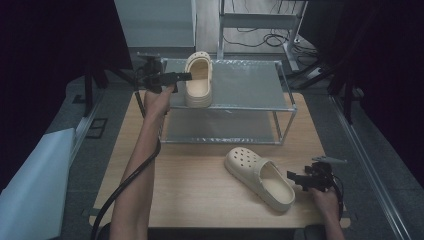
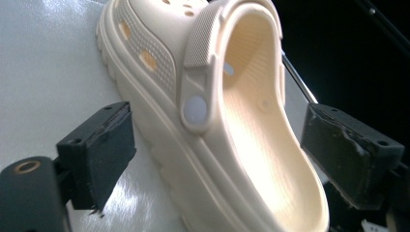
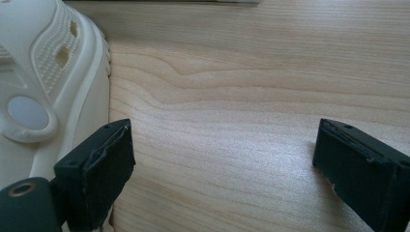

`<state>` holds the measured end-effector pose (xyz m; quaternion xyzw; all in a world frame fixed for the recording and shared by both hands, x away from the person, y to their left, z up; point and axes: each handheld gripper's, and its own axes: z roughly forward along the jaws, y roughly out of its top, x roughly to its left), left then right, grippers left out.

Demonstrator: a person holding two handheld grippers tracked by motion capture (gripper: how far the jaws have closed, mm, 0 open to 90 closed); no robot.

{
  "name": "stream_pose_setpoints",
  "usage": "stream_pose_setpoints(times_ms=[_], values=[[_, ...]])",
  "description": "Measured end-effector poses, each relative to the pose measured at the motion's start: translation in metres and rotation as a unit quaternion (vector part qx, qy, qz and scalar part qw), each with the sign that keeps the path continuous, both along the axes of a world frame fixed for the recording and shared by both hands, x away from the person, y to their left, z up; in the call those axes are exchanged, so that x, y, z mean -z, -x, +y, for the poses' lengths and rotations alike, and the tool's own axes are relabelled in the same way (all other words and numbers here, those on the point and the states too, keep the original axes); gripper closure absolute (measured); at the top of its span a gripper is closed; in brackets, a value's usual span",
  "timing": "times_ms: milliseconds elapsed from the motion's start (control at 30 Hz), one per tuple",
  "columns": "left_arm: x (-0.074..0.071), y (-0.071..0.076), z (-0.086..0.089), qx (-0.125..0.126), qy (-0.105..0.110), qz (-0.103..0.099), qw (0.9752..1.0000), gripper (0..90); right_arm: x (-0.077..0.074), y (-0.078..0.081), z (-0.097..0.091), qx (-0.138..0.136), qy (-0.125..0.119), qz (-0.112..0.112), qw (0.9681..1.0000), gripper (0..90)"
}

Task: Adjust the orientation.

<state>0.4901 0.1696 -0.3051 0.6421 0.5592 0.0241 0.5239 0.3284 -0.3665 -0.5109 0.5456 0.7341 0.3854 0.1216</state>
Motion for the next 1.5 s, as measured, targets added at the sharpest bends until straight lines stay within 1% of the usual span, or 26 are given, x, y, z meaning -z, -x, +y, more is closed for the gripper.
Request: stream_pose_setpoints(times_ms=[67,167,233,267,300,333,400,467,667,767,900,933,1067,1100,1133,1167,1233,1267,1300,1367,1400,1500], values=[[-0.001,0.005,0.001,0.009,-0.004,-0.005,0.9999,8.8,0.0,0.0,0.0,0.0,0.001,-0.002,1.0,7.5],[-0.002,0.014,0.002,0.015,-0.004,-0.014,0.9998,6.6,-0.001,0.001,0.0,0.0,-0.001,-0.006,1.0,7.6],[-0.002,0.019,0.003,0.021,-0.002,-0.015,0.9997,5.4,-0.002,0.001,0.001,0.001,-0.002,-0.008,1.0,7.6],[-0.002,0.022,0.004,0.024,-0.004,-0.017,0.9996,4.4,-0.002,0.001,0.001,0.001,-0.002,-0.009,1.0,7.6],[-0.002,0.022,0.004,0.024,-0.004,-0.017,0.9996,3.6,-0.002,0.001,0.001,0.0,-0.001,-0.009,1.0,7.6],[-0.001,0.028,0.004,0.03,-0.007,-0.02,0.9993,2.7,-0.002,0.001,0.001,0.0,0.0,-0.009,1.0,7.6],[0.001,0.034,0.004,0.032,-0.01,-0.024,0.9991,1.1,-0.002,0.001,0.001,0.001,-0.001,-0.008,1.0,7.6],[0.003,0.039,0.004,0.036,-0.006,-0.026,0.999,0.0,-0.002,0.001,0.001,0.002,-0.001,-0.009,1.0,7.6],[0.012,0.055,0.007,0.041,0.0,-0.039,0.9984,0.0,-0.002,0.001,0.001,0.001,0.0,-0.007,1.0,7.6],[0.016,0.065,0.007,0.043,-0.004,-0.047,0.998,0.0,-0.002,0.001,0.001,0.001,0.0,-0.006,1.0,7.6],[0.022,0.076,0.007,0.049,-0.006,-0.052,0.9974,0.0,-0.001,0.002,0.001,0.001,0.001,-0.007,1.0,7.6],[0.024,0.079,0.007,0.051,-0.003,-0.054,0.9972,0.0,-0.001,0.002,0.001,0.002,0.001,-0.008,1.0,7.6],[0.034,0.09,0.009,0.058,-0.004,-0.056,0.9967,0.0,-0.001,0.002,0.001,0.002,0.001,-0.007,1.0,7.6],[0.034,0.09,0.009,0.058,-0.004,-0.056,0.9967,0.0,-0.002,0.002,0.001,0.001,0.002,-0.006,1.0,7.6],[0.039,0.096,0.011,0.066,-0.003,-0.054,0.9964,0.0,-0.002,0.002,0.001,0.0,0.002,-0.006,1.0,7.7],[0.041,0.098,0.011,0.068,-0.003,-0.054,0.9962,0.0,-0.002,0.002,0.001,0.0,0.002,-0.007,1.0,7.7],[0.043,0.101,0.012,0.069,-0.007,-0.056,0.996,0.0,-0.002,0.002,0.001,0.002,0.002,-0.007,1.0,7.8],[0.047,0.107,0.012,0.075,-0.008,-0.057,0.9955,0.0,-0.001,0.002,0.001,0.001,0.002,-0.007,1.0,7.8],[0.047,0.107,0.012,0.075,-0.008,-0.057,0.9955,0.0,-0.001,0.002,0.001,0.001,0.002,-0.007,1.0,7.8],[0.051,0.115,0.011,0.085,-0.014,-0.06,0.9945,0.0,-0.002,0.002,0.001,0.001,0.002,-0.007,1.0,7.8],[0.053,0.118,0.011,0.09,-0.014,-0.058,0.9942,0.0,-0.002,0.002,0.001,0.001,0.003,-0.008,1.0,7.8],[0.057,0.123,0.012,0.094,-0.015,-0.059,0.9938,0.0,-0.002,0.003,0.002,0.001,0.002,-0.007,1.0,7.8]])
